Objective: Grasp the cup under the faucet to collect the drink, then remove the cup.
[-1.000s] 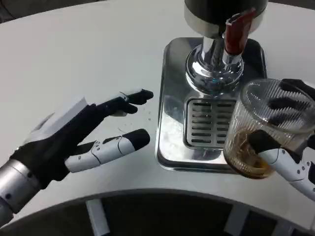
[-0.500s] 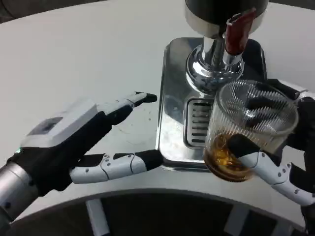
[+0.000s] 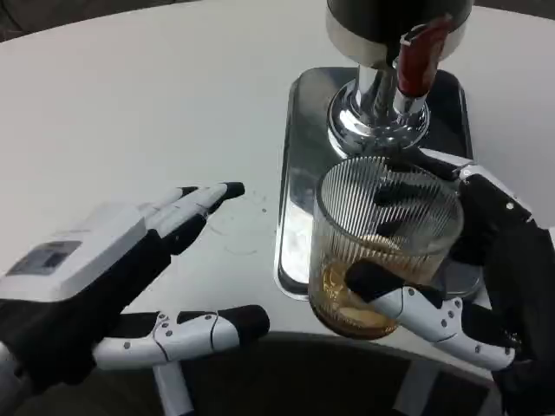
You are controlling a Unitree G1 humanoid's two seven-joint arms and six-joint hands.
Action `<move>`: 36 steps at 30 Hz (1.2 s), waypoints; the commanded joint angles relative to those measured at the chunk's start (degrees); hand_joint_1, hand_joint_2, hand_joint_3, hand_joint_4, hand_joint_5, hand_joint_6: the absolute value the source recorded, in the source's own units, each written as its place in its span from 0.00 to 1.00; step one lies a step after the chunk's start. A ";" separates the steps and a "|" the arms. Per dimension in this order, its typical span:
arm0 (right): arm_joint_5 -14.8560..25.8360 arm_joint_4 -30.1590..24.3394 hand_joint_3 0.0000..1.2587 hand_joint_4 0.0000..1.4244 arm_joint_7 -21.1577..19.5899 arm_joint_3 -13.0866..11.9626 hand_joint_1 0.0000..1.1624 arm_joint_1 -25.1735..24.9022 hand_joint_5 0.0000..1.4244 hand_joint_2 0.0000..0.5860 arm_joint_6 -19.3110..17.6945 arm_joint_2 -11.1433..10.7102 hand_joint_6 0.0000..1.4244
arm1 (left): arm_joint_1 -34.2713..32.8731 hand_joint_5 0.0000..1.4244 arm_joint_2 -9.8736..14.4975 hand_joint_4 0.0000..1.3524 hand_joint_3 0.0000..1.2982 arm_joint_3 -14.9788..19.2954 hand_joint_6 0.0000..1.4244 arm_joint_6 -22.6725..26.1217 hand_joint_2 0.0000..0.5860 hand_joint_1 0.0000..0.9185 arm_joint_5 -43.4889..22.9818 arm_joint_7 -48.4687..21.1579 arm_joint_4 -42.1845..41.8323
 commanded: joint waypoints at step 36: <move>-0.33 -1.72 0.69 0.73 2.31 0.15 0.70 0.81 0.90 0.33 -4.31 -3.93 0.92 | 9.00 0.00 0.04 0.00 0.00 2.63 0.00 1.91 0.15 0.00 2.30 -2.20 -5.71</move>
